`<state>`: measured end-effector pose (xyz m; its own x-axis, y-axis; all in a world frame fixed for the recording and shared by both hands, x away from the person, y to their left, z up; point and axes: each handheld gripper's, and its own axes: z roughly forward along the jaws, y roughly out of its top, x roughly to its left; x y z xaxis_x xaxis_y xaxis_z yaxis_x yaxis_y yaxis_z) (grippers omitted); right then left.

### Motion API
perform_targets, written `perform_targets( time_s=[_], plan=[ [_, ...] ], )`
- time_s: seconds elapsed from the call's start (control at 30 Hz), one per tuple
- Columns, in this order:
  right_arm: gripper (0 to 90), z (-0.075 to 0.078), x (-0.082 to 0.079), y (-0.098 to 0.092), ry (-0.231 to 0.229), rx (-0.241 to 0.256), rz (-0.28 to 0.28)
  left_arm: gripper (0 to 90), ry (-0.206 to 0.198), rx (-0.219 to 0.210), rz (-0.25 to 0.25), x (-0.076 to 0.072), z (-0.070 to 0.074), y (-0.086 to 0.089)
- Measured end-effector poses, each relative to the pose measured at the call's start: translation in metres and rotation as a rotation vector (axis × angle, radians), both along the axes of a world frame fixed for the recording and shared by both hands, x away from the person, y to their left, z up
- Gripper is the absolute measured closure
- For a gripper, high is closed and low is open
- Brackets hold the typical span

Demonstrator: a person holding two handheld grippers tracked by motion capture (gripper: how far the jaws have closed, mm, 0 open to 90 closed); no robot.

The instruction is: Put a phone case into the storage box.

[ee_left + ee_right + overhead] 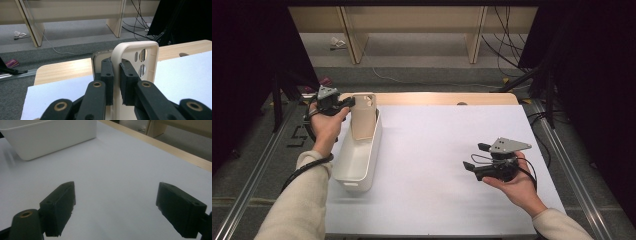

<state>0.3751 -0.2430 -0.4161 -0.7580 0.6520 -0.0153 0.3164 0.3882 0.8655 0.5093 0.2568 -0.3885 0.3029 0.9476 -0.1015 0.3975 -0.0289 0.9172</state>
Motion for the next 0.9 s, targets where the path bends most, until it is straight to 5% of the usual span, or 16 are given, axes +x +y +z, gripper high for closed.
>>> perform_targets(
  time_s=[0.6, 0.9],
  plan=[
    [16.8, 0.0003, -0.0002, 0.0000, 0.000, 0.003, 0.003, 80.2, 0.030, 0.024, 0.022, 0.0053, -0.0064, 0.0024],
    [16.8, 0.0000, 0.0000, 0.0002, -0.001, 0.005, 0.005, 75.0, 0.032, 0.074, 0.028, 0.0076, -0.0050, 0.0005]
  ],
)
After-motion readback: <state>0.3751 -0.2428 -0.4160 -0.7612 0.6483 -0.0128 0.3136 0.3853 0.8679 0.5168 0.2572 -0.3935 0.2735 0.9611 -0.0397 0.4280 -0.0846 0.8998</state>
